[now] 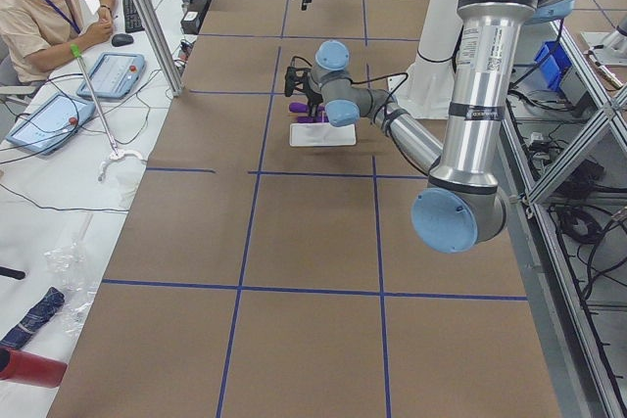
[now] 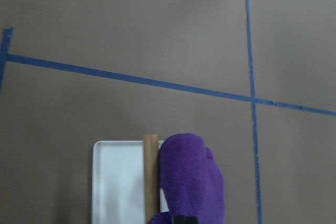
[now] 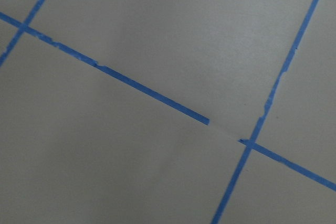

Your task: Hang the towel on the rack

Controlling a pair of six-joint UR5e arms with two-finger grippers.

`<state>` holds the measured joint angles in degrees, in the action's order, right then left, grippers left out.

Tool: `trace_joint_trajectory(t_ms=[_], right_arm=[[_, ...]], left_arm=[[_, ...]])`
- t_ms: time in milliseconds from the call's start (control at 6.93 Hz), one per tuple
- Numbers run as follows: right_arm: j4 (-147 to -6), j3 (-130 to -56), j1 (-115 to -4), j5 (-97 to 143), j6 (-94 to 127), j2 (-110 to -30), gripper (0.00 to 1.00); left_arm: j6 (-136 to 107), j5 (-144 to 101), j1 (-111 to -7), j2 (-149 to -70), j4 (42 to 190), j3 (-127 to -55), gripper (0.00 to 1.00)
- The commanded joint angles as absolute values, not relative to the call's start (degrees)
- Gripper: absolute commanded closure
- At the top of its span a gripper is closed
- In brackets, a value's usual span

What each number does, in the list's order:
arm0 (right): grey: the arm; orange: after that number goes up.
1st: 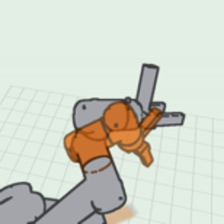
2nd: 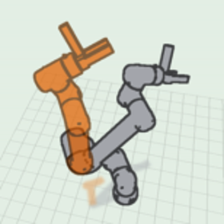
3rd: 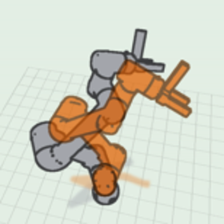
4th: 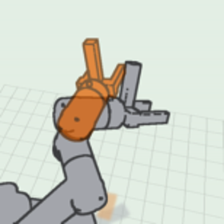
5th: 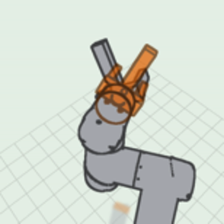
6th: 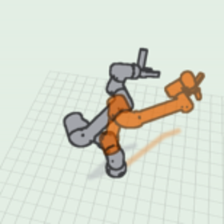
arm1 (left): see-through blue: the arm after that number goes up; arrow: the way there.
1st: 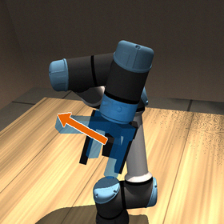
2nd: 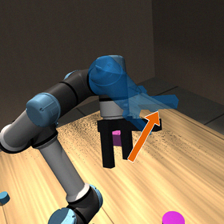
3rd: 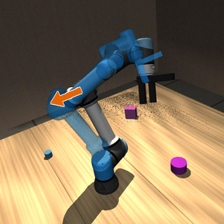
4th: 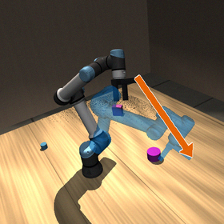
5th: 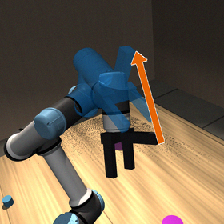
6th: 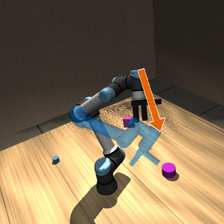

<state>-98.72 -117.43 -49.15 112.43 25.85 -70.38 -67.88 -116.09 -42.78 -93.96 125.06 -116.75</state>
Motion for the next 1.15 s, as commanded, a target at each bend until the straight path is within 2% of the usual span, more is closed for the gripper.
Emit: trace_joint_trajectory(t_ms=[0,288,577,1010], right_arm=[[-99.0,-116.9,-53.4,113.8,18.2,-74.3,0.00],[-99.0,-115.4,-56.9,115.7,12.1,-75.6,0.00],[-98.9,-113.8,-60.9,118.9,11.3,-77.0,0.00],[-98.4,-112.4,-72.3,118.2,11.5,-87.0,0.00]], left_arm=[[-65.8,-116.7,-43.2,-91.2,132.1,-112.3,1.00],[-62.2,-116.7,-43.9,-91.1,132.5,-110.6,1.00],[-58.6,-116.7,-44.1,-91.5,131.9,-109.8,0.01],[-43.4,-123.2,-52.7,-89.5,131.5,-106.2,0.00]])
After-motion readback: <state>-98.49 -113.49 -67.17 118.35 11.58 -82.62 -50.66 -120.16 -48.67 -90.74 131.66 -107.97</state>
